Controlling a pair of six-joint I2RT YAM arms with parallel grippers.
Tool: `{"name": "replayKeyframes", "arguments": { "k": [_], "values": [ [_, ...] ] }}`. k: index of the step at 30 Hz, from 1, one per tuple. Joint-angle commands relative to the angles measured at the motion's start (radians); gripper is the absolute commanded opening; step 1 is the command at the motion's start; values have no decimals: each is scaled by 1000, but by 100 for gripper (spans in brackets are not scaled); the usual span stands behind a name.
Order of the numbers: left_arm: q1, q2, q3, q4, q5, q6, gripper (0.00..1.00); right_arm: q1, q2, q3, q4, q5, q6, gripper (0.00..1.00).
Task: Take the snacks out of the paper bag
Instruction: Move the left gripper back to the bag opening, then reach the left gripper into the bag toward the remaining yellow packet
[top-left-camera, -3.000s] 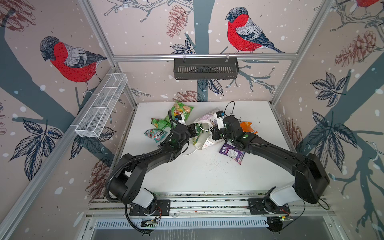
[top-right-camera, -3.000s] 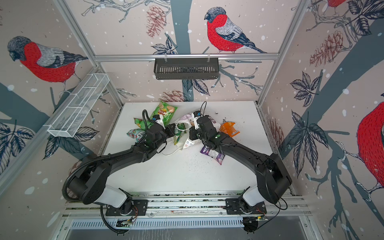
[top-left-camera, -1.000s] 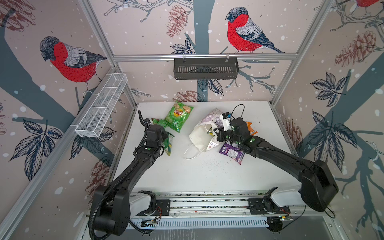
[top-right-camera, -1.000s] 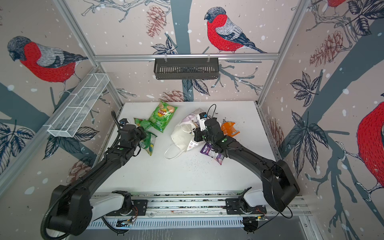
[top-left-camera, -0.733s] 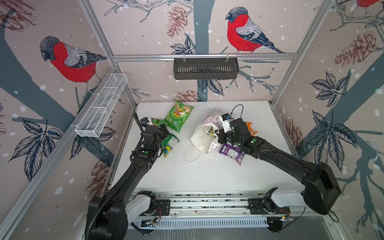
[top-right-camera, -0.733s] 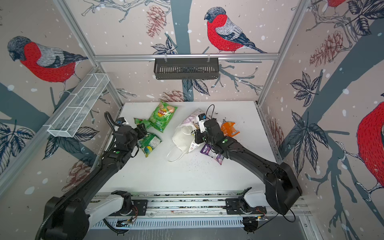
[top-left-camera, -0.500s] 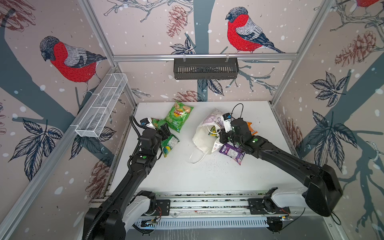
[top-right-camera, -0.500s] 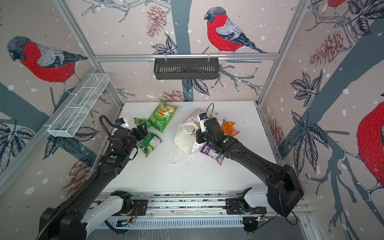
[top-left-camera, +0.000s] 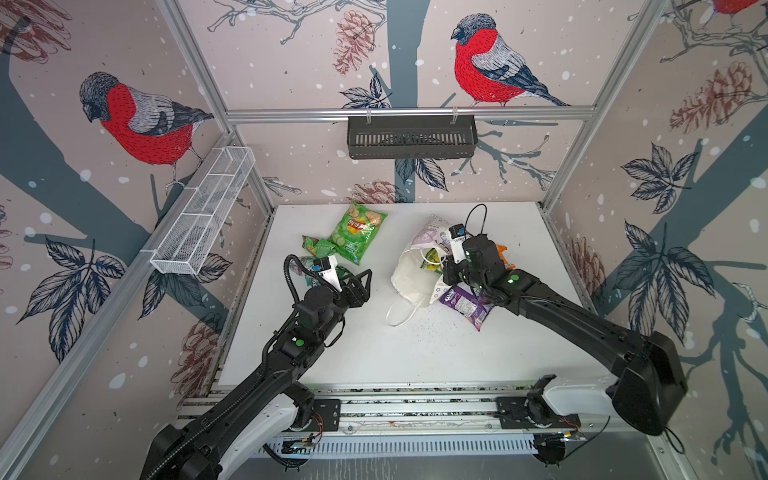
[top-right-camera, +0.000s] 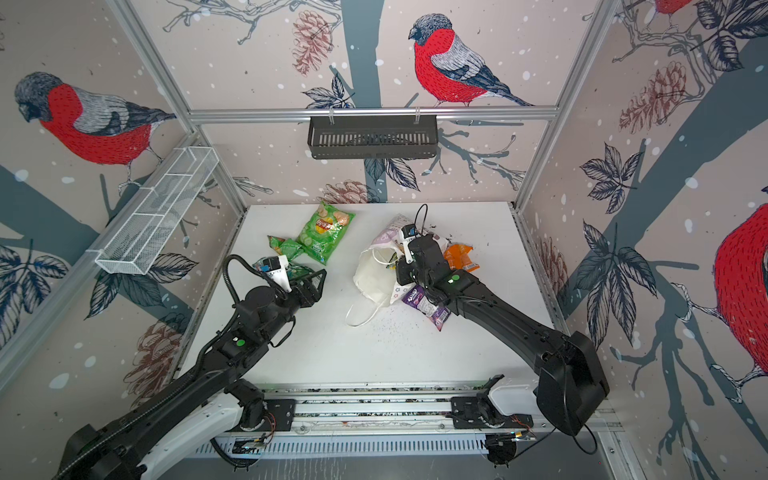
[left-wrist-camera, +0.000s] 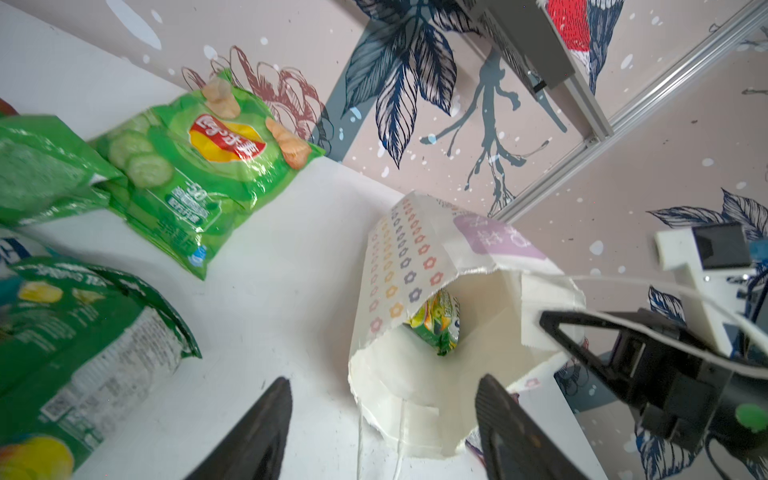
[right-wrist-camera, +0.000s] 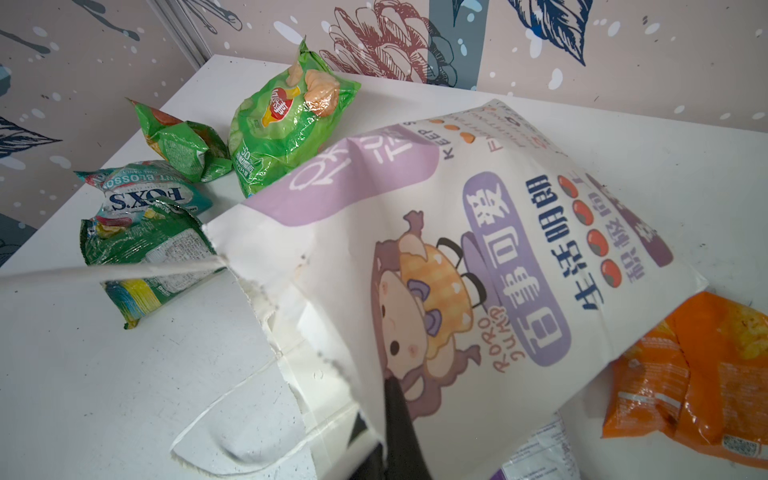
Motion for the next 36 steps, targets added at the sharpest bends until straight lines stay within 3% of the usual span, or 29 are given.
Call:
{"name": "replayKeyframes", "arguments": {
  "k": [1, 7, 16, 28, 36],
  "values": [
    [-50, 52, -20, 191, 12, -43, 71, -1, 9, 8, 29, -32, 21, 0],
    [-136, 236, 23, 302, 39, -10, 72, -6, 34, 10, 49, -58, 49, 0],
    [-193, 455, 63, 454, 81, -9, 69, -10, 53, 25, 96, -92, 77, 0],
    [-199, 754, 244, 520, 64, 37, 71, -17, 50, -5, 143, -138, 84, 0],
    [-197, 844, 340, 487, 32, 78, 74, -20, 67, -3, 160, -161, 94, 0]
  ]
}}
